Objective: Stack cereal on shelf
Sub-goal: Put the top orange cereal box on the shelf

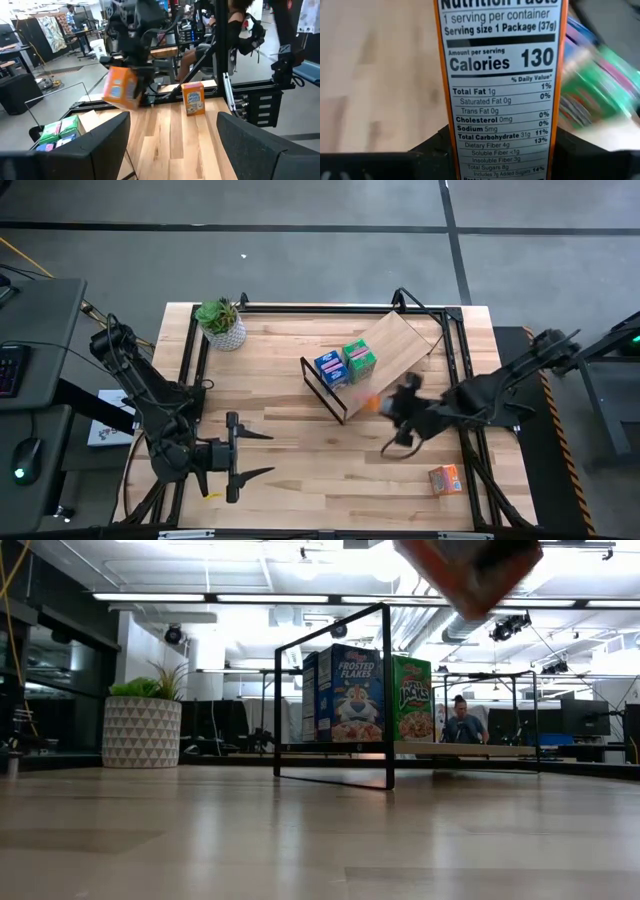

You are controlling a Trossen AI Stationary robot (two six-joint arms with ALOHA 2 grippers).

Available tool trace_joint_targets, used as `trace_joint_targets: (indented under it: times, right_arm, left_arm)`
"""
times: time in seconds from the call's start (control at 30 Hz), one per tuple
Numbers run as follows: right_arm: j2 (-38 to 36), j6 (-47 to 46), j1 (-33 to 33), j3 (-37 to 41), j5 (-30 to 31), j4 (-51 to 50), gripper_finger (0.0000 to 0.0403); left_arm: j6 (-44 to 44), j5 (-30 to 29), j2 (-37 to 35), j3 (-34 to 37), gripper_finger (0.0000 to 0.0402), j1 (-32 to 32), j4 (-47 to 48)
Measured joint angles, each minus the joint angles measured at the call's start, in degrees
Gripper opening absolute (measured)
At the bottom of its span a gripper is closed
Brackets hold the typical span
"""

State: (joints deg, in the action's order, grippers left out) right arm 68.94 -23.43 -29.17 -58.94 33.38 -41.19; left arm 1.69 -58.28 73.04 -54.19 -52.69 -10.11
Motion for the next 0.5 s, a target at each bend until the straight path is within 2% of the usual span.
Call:
trace_joint_targets:
  times: [0.13, 0.3, 0.4, 0.5]
  right_arm:
    - [-11.61, -7.33, 0.21, 12.69, 10.88, 5.62, 0.0165]
    - [-22.37, -5.91, 4.35, 26.13, 25.72, 22.34, 0.0165]
    - [-25.43, -1.79, 8.42, 33.32, 29.3, 33.86, 0.0165]
    - [-25.95, 1.48, 13.23, 39.41, 29.13, 45.86, 0.0165]
  left_arm:
    - [0.51, -0.81, 0.01, 0.0, 0.0289, 0.43, -0.59]
    - [1.14, -0.91, 0.01, 0.0, 0.0289, 2.19, -0.98]
    - [1.09, -0.91, 0.01, 0.0, 0.0289, 3.27, -0.98]
    - [0.93, -0.91, 0.01, 0.0, 0.0289, 4.06, -0.92]
